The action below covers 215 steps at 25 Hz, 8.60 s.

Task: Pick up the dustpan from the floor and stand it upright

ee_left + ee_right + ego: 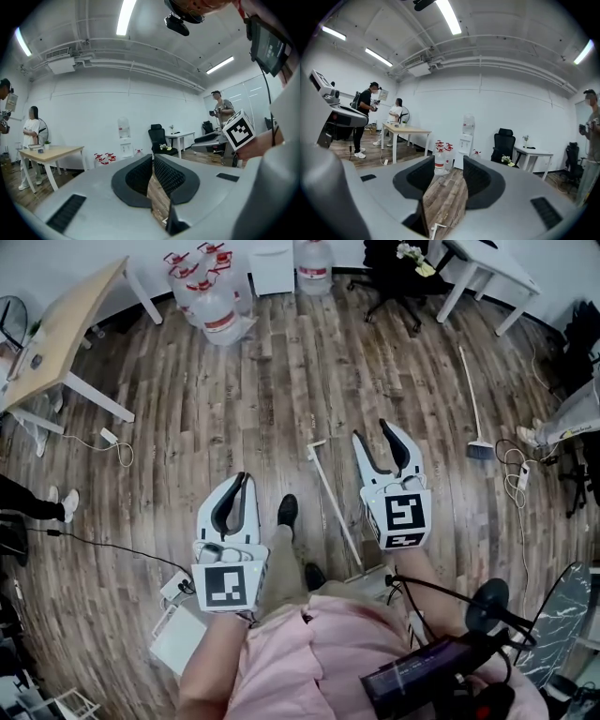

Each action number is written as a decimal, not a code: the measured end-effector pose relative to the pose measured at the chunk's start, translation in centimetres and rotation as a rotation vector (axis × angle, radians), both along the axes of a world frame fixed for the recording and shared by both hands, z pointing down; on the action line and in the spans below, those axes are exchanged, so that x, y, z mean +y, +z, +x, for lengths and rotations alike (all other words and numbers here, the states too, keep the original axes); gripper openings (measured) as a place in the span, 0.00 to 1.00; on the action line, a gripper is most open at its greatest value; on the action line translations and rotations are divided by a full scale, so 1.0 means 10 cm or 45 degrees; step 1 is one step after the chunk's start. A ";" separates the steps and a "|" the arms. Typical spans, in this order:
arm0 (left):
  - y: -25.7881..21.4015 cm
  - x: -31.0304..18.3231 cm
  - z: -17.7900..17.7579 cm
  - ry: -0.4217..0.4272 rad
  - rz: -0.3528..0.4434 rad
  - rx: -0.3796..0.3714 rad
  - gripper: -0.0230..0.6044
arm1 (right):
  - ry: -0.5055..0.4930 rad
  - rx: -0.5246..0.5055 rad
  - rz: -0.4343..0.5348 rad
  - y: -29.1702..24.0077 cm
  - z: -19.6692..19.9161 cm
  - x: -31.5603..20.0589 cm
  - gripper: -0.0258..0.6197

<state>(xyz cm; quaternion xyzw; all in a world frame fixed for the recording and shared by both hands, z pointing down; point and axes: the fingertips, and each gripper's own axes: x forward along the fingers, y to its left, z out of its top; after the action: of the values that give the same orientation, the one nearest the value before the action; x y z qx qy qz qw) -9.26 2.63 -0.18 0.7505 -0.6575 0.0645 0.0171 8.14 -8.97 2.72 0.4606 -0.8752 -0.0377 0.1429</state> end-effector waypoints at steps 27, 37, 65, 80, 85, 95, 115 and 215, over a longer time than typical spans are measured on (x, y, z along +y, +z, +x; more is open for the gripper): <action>2.20 -1.94 -1.00 0.114 -0.295 0.074 0.07 | -0.082 0.201 -0.411 2.73 -0.99 -1.49 0.32; 3.02 -2.28 -0.89 0.160 -0.355 0.093 0.07 | -0.164 0.263 -0.544 3.88 -1.04 -1.64 0.33; 4.71 -2.38 -0.82 0.235 -0.474 0.109 0.07 | -0.271 0.469 -0.775 6.47 -0.98 -1.49 0.37; 5.35 -2.36 -0.85 0.284 -0.486 0.098 0.07 | -0.232 0.560 -0.906 7.56 -0.71 -1.31 0.37; 5.51 -2.34 -0.89 0.282 -0.500 0.100 0.07 | -0.220 0.567 -0.933 7.83 -0.74 -1.33 0.37; 5.72 -2.36 -0.91 0.298 -0.509 0.104 0.07 | -0.195 0.618 -1.007 8.32 -0.66 -1.28 0.36; 5.91 -2.32 -1.05 0.301 -0.542 0.089 0.07 | -0.150 0.638 -1.112 8.80 -0.68 -1.35 0.31; 0.54 2.85 1.35 0.605 -0.058 0.033 0.07 | 0.311 0.362 -0.546 2.51 2.00 3.17 0.27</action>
<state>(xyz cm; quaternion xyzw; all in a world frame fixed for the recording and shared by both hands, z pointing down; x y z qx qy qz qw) 4.20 31.11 5.20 0.8843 -0.4606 0.0720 0.0268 28.19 22.73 27.79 0.5119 -0.7725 0.1013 0.3619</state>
